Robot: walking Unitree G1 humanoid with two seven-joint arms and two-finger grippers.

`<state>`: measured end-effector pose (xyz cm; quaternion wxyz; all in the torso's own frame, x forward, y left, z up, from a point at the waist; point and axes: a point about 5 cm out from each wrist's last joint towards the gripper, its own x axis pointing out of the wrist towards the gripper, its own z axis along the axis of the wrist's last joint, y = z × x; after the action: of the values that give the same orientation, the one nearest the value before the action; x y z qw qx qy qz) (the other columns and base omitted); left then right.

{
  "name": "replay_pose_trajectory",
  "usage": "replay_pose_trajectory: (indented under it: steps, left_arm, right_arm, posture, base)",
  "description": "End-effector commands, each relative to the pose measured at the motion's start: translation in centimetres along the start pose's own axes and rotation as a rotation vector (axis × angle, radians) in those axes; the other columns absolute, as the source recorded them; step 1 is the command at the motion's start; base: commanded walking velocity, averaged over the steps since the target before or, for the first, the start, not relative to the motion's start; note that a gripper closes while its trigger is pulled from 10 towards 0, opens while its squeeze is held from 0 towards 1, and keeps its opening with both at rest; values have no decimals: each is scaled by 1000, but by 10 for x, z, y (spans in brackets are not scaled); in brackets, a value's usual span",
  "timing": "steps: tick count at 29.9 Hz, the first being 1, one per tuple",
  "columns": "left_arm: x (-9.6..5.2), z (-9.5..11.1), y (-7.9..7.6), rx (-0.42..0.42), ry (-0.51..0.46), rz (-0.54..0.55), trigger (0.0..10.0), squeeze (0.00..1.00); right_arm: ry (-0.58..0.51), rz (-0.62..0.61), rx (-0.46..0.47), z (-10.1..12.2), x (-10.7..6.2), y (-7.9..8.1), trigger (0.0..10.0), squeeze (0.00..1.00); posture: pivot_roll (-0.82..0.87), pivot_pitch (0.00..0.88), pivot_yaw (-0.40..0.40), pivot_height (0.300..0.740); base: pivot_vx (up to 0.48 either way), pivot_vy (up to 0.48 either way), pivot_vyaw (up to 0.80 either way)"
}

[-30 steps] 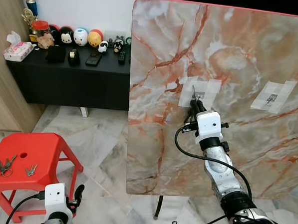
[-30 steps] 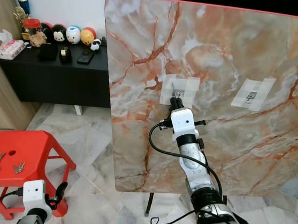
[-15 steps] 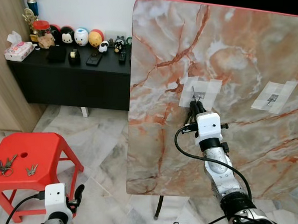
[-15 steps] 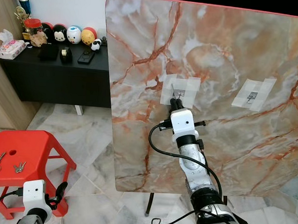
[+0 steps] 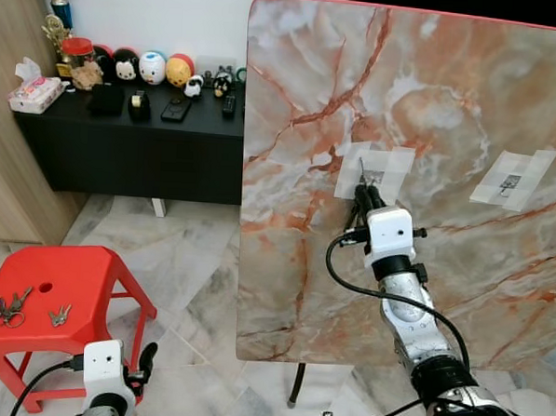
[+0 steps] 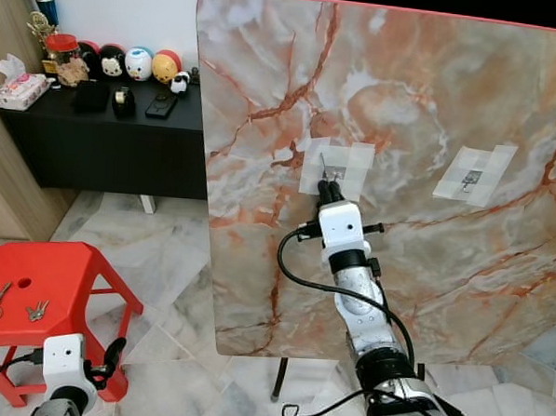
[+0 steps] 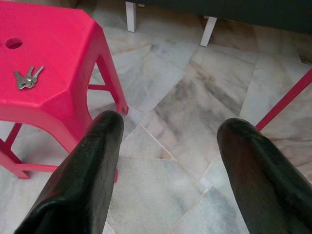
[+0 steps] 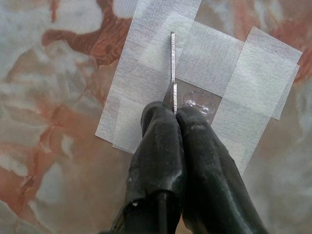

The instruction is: Hang keys on a hook

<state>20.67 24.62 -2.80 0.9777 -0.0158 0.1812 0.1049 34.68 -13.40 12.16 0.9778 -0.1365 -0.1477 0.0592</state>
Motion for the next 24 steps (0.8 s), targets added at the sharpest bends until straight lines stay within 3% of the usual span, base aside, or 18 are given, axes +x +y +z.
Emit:
replay_pose_trajectory:
  steps: [1,24]
  left_arm:
    - [1,1,-2,24,-7,-17,10000,0]
    - [1,2,-2,25,-12,-14,10000,0]
  right_arm:
    - [-10,-13,-14,4,6,-6,10000,0]
    - [27,49,-28,0,8,-2,10000,0]
  posture:
    - [47,3,-85,740]
    - [48,4,-86,740]
  base:
    - [0,0,0]
    - [0,0,0]
